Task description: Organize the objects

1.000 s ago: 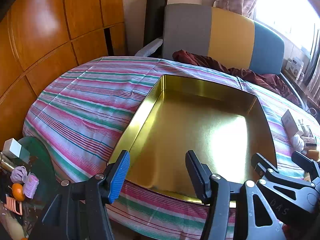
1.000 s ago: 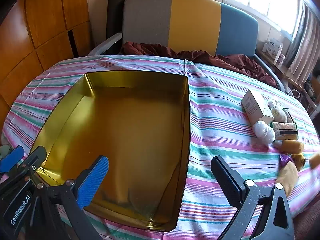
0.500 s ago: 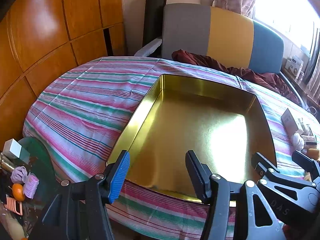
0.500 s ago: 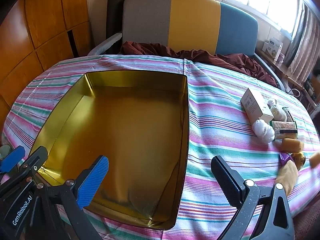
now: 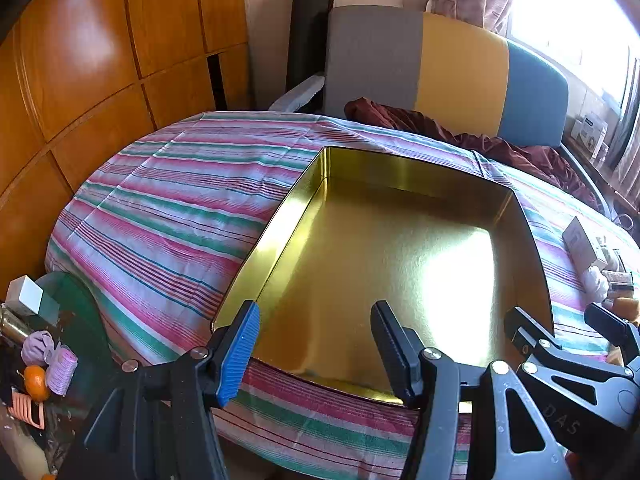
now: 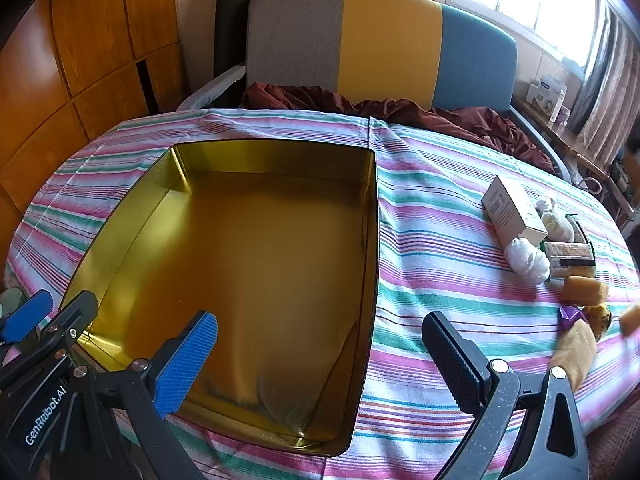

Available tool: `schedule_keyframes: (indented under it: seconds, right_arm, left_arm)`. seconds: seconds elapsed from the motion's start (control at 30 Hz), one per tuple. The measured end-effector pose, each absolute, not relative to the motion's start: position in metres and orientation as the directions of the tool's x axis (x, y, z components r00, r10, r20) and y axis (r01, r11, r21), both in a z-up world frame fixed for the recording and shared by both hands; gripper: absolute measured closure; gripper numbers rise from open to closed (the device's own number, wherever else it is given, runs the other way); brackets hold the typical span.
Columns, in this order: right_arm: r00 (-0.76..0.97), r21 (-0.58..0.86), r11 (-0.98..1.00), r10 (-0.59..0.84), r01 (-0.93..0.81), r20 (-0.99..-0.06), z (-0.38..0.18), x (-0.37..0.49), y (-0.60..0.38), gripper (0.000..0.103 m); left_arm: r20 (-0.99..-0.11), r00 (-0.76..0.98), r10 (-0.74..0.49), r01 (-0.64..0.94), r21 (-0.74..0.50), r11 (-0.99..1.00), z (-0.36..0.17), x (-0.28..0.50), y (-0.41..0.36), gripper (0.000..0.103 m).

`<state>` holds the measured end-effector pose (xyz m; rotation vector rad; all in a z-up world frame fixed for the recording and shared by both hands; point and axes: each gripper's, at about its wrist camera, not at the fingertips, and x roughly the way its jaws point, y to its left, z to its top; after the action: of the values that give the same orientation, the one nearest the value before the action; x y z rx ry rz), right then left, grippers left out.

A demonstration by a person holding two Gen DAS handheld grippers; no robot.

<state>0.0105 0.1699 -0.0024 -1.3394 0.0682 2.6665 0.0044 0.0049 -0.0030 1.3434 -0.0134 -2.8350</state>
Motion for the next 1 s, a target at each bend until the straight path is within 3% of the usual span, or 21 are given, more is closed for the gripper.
schedule_keyframes:
  seconds: [1.0]
  right_arm:
    - [-0.613, -0.007, -0.988, 0.103, -0.157, -0.783, 0.007, 0.022, 0.182, 0.000]
  left_arm:
    - [-0.785, -0.619, 0.021, -0.018, -0.012, -1.000, -0.007, 0.006, 0.010, 0.045]
